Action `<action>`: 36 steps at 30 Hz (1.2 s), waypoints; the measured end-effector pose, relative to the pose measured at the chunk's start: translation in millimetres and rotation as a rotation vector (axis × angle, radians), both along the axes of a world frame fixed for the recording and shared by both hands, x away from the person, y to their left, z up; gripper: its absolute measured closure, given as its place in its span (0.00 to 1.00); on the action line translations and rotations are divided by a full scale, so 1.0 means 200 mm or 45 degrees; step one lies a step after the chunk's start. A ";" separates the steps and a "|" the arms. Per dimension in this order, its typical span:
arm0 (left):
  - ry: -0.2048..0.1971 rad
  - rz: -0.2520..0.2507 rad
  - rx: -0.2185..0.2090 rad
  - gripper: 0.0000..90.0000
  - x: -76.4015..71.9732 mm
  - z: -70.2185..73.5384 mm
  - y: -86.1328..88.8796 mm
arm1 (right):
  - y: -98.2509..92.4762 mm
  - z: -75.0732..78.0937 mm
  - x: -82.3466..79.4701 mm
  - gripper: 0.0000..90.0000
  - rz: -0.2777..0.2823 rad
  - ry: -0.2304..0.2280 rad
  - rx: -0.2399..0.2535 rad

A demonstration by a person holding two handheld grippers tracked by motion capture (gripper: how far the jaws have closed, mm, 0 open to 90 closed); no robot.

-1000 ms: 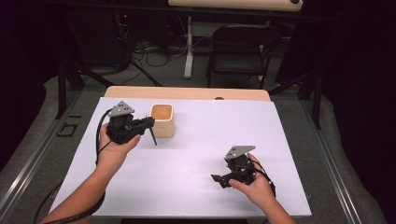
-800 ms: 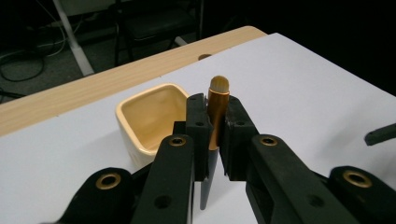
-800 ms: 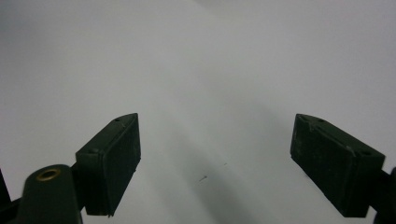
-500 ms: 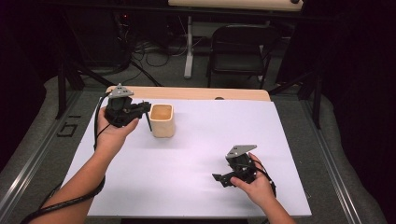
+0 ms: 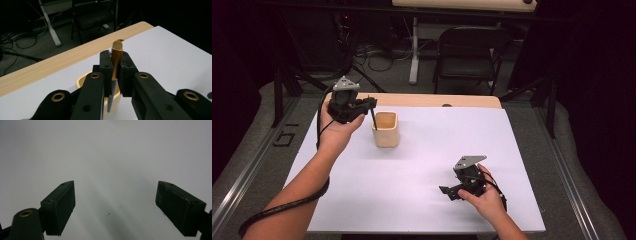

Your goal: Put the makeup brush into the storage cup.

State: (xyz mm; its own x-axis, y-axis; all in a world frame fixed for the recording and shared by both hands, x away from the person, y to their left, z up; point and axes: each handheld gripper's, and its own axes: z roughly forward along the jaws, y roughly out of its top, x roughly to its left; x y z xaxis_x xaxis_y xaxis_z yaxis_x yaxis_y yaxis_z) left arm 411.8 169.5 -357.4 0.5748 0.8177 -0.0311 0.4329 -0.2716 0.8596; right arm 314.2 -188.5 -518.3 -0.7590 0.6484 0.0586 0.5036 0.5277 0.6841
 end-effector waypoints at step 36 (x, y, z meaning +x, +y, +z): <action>0.077 0.136 0.007 0.93 0.22 -0.07 -0.07 | 0.00 -0.02 0.00 0.18 0.007 0.004 0.023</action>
State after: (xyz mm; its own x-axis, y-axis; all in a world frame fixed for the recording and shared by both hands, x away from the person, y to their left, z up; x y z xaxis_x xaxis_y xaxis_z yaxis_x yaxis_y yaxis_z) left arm 455.3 155.2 -371.5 0.4814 0.8745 -0.0583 0.5109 -0.2260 0.8294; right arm 315.0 -189.0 -522.7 -0.7622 0.6433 0.0727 0.5029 0.5176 0.6922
